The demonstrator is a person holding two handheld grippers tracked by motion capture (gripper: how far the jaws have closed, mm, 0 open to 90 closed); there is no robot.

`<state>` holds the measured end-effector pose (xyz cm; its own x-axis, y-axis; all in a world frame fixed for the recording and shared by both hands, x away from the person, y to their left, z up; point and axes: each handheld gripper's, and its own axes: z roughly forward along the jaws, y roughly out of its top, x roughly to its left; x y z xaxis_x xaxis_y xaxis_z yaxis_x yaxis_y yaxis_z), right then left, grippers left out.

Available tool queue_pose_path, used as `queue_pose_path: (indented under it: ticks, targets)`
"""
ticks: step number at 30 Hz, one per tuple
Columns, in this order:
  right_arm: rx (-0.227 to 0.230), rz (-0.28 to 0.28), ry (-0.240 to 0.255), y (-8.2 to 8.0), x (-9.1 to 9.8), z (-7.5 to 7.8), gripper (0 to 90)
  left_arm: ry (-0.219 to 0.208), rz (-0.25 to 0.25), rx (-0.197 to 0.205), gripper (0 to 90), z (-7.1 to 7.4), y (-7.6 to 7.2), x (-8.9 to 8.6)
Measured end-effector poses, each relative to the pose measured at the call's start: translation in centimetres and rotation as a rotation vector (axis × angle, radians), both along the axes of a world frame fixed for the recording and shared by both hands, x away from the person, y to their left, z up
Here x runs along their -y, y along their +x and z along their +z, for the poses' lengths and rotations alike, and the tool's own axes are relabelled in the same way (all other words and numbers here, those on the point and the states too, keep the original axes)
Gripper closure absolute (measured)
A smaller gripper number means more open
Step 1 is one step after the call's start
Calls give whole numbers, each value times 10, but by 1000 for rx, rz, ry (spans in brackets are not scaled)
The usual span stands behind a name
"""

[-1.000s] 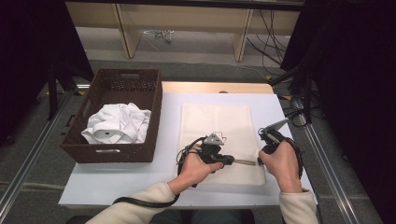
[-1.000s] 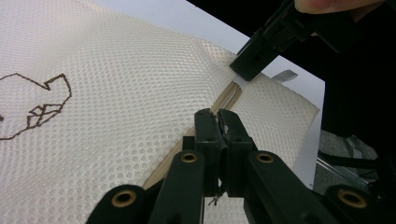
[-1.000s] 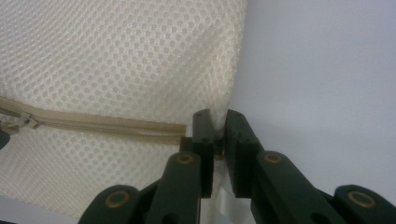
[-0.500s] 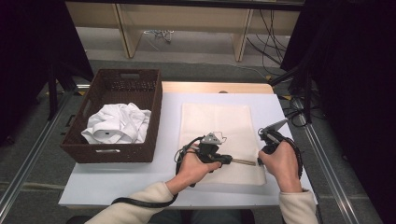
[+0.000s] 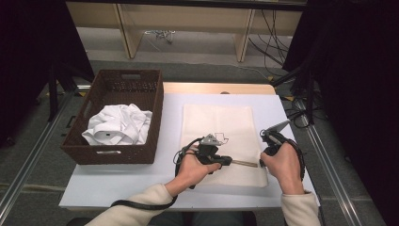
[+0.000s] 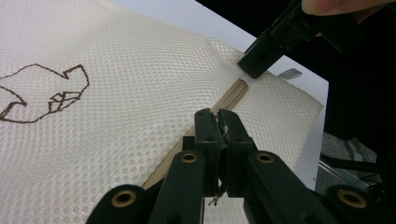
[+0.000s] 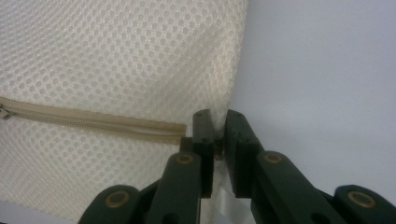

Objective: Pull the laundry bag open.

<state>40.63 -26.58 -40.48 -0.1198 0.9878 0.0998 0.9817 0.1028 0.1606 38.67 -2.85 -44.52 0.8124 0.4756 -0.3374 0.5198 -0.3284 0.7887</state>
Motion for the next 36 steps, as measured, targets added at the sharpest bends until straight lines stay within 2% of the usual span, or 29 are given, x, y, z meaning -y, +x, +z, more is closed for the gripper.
queue_pose_path:
  ticks: [1,2,3,4,5,6,7,12,14,17,19,21,22,23,25,29,34,36]
  targets:
    - [-4,-13,1,0,-1,0,843,-3,5,0,868,0,-1,-1]
    - [-18,-49,4,0,-3,0,843,-3,5,0,867,0,-1,-1]
    - [-13,-18,7,1,0,0,843,-4,5,0,867,0,0,-3]
    - [5,-11,5,0,0,-1,843,-4,5,0,868,0,0,-3]
    - [-15,-17,8,0,0,-1,843,0,5,-4,867,0,0,-4]
    - [-4,-24,1,0,-1,-1,843,0,4,-2,867,-1,0,-5]
    - [-29,-64,-5,0,-4,1,843,-2,8,-1,868,-1,-1,-5]
    - [-29,-64,-4,0,-4,1,843,-11,16,-6,867,-1,-1,-7]
    - [-13,-47,2,-1,-3,0,843,-3,9,-2,867,-1,-1,-8]
    - [-16,-48,4,0,-4,0,843,-5,24,-2,867,0,-1,-9]
    - [-12,-45,-1,-1,-3,0,843,0,10,0,868,-1,-1,-10]
    - [-26,-46,7,0,-3,0,843,-2,21,2,867,-1,-2,-11]
    - [-11,-8,-6,1,0,-1,843,-6,22,3,867,-1,-1,-12]
    - [-7,-3,-8,1,0,-2,843,-6,22,3,868,-1,-1,-12]
    - [-9,-21,-7,1,-1,-2,843,2,20,2,867,0,-1,-14]
    - [-9,-4,-11,1,-1,-2,843,1,26,2,867,0,-1,-15]
    - [-12,-25,-3,0,-2,-2,843,3,27,1,867,0,-2,-17]
    - [-9,-6,-8,1,-1,-2,843,-2,31,0,867,0,-1,-18]
